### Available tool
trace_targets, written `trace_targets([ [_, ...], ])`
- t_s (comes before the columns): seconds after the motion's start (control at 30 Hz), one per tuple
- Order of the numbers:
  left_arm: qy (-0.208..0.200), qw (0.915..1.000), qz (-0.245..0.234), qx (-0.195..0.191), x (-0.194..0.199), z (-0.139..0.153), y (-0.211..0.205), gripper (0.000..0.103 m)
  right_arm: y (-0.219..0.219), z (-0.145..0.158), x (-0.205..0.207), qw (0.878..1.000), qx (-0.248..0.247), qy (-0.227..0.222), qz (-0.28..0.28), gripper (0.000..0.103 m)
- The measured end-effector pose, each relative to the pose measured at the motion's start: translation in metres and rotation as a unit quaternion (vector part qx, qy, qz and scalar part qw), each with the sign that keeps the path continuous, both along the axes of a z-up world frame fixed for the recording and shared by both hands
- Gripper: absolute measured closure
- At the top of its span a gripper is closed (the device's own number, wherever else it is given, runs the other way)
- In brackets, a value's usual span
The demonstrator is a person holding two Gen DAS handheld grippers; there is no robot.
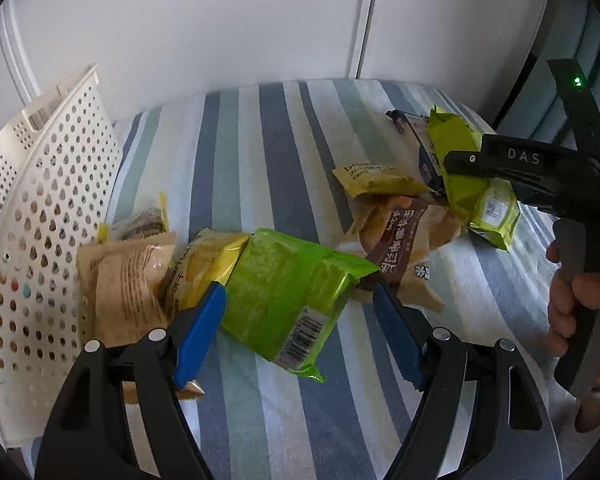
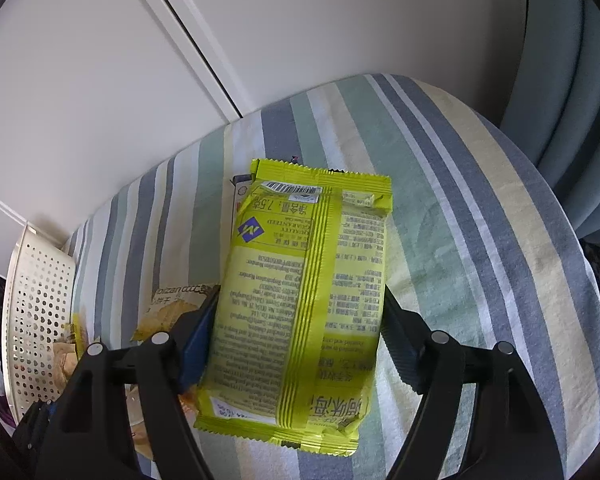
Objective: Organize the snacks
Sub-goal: 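Close the left tool on the lime green pack and lift it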
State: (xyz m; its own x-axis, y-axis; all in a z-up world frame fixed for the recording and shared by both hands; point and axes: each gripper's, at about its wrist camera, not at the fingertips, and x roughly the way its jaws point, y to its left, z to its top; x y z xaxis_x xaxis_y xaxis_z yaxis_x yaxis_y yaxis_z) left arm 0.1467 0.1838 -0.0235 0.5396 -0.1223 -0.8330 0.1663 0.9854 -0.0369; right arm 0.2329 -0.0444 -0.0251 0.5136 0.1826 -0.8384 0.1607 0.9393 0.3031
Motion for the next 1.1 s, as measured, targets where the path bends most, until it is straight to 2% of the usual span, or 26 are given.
trace_targets([
  [0.1, -0.011, 0.9999, 0.000, 0.010, 0.001, -0.003, -0.001, 0.034, 0.002, 0.001, 0.001, 1.000, -0.004, -0.003, 0.000, 0.028],
  [0.2, -0.016, 0.9998, -0.009, 0.006, 0.006, -0.001, 0.002, 0.034, 0.006, 0.000, 0.003, 1.000, -0.012, -0.004, 0.003, 0.028],
  [0.4, -0.002, 0.9996, -0.026, 0.013, 0.020, -0.002, 0.000, 0.030, 0.010, 0.001, 0.003, 1.000, -0.023, -0.003, 0.007, 0.028],
  [0.5, 0.001, 0.9995, -0.030, 0.004, 0.021, -0.002, 0.001, 0.029, 0.010, 0.001, 0.003, 1.000, -0.019, -0.003, 0.006, 0.027],
  [0.6, 0.031, 0.9990, -0.033, -0.004, 0.018, -0.011, 0.006, 0.022, 0.009, 0.001, 0.003, 1.000, -0.017, -0.003, 0.006, 0.027],
  [0.77, 0.032, 0.9985, -0.039, 0.021, 0.019, -0.015, -0.002, 0.022, 0.004, 0.001, 0.003, 1.000, -0.008, -0.005, 0.004, 0.029],
  [0.87, 0.029, 0.9986, -0.032, 0.029, 0.021, -0.014, -0.006, 0.029, 0.002, 0.000, 0.003, 1.000, -0.001, -0.006, 0.002, 0.029],
  [0.9, 0.026, 0.9986, -0.027, 0.036, 0.022, -0.014, -0.009, 0.043, 0.001, 0.001, 0.003, 1.000, 0.001, -0.007, 0.002, 0.030],
  [0.93, 0.025, 0.9989, -0.022, 0.034, 0.022, -0.013, -0.009, 0.043, 0.001, 0.001, 0.003, 1.000, 0.005, -0.008, 0.002, 0.031],
  [1.0, 0.021, 0.9996, -0.019, -0.007, 0.017, -0.010, -0.005, 0.043, 0.001, 0.004, 0.002, 1.000, 0.013, -0.016, 0.006, 0.033],
  [1.1, 0.002, 0.9996, -0.016, -0.023, 0.004, -0.005, -0.006, 0.043, 0.007, 0.010, 0.000, 0.999, 0.003, -0.029, 0.014, 0.033],
])
